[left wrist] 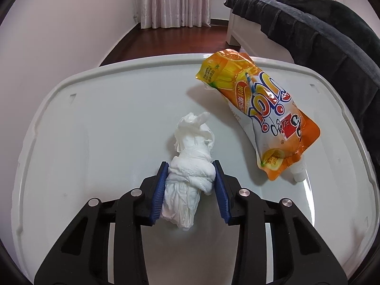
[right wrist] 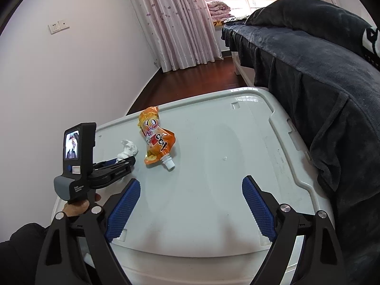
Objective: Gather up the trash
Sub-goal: 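Grasp the orange juice pouch with the right tool while the left tool holds the tissue, then carry both tools over the orange bin and open them to drop the items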
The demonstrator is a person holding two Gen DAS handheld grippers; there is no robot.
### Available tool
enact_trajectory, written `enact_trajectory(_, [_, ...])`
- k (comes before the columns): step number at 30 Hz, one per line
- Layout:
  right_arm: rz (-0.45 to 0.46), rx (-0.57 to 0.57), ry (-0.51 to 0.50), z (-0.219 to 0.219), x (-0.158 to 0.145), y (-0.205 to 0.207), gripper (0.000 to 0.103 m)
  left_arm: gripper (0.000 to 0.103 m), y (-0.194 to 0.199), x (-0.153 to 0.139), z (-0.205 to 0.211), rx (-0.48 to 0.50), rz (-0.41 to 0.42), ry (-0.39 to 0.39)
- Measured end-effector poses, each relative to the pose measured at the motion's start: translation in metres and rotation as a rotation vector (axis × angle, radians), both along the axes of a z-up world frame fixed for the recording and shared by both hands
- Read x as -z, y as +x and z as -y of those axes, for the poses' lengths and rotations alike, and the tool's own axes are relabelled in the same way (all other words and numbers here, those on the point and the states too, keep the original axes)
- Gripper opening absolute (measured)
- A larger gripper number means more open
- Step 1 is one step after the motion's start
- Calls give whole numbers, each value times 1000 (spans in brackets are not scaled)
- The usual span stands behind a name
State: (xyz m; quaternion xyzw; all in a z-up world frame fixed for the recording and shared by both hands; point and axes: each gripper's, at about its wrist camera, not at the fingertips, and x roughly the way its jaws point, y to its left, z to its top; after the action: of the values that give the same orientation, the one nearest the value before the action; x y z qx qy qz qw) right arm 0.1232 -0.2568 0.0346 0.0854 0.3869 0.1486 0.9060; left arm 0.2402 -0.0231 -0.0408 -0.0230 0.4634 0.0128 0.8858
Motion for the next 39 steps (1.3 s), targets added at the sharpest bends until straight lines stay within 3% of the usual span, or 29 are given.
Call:
enact_trajectory(7, [14, -35, -34, -20, -8, 15, 86, 37, -35, -37, -11, -23, 8, -70])
enact_trajectory(15, [42, -221, -216, -90, 0, 84, 86, 37, -112, -77, -23, -32, 30, -80])
enact_trajectory(18, [43, -268, -280, -115, 14, 111, 86, 37, -131, -80, -33, -52, 44, -89])
enact_trajectory(25, [11, -294, -361, -156, 37, 149, 86, 37, -132, -74, -41, -93, 77, -8])
enact_trajectory(30, [-40, -287, -391, -168, 56, 164, 86, 37, -128, -69, -47, -111, 49, -43])
enact_trajectory(35, [-94, -295, -411, -179, 72, 174, 74, 37, -127, -71, -42, -107, 51, -51])
enact_trajectory(37, [-117, -296, -408, -182, 78, 177, 60, 37, -127, -71, -40, -104, 50, -49])
enact_trajectory(39, [-127, -291, -372, -181, 80, 177, 53, 37, -126, -71, -39, -102, 49, -49])
